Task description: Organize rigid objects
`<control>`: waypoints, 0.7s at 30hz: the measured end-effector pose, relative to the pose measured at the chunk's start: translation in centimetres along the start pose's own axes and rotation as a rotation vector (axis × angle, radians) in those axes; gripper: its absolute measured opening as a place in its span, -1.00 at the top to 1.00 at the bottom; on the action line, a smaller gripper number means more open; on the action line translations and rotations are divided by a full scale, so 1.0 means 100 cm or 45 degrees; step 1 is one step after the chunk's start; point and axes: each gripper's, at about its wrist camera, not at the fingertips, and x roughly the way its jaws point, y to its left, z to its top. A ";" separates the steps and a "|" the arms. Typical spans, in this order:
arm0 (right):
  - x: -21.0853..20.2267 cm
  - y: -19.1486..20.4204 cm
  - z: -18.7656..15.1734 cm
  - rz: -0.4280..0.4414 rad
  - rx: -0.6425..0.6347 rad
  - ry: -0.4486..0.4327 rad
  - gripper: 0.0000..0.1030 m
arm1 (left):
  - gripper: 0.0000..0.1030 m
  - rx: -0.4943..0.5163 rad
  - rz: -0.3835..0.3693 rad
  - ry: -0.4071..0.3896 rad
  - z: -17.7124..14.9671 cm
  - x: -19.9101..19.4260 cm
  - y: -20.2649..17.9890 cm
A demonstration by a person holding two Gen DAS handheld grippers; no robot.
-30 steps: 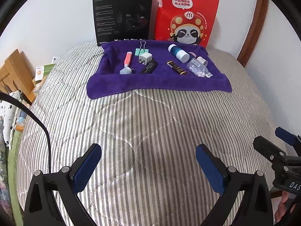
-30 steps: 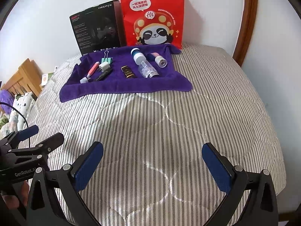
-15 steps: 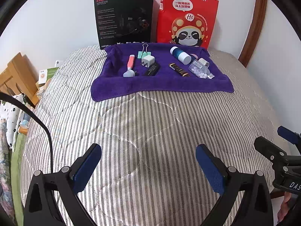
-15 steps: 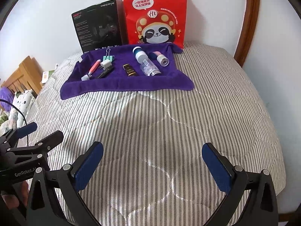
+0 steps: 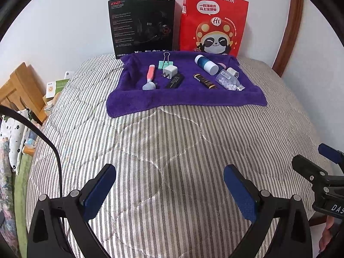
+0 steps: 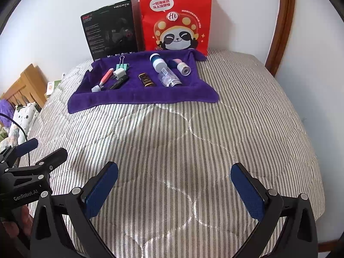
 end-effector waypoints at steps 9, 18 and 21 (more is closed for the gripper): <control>-0.003 -0.001 -0.001 -0.005 0.003 -0.002 -1.00 | -0.97 0.002 -0.004 0.005 -0.002 0.001 -0.002; -0.006 -0.002 -0.002 -0.006 -0.001 -0.009 -1.00 | -0.97 0.003 -0.004 0.004 -0.003 0.000 -0.003; -0.006 -0.003 -0.002 -0.005 -0.002 -0.010 -1.00 | -0.97 0.003 -0.002 0.005 -0.003 0.000 -0.003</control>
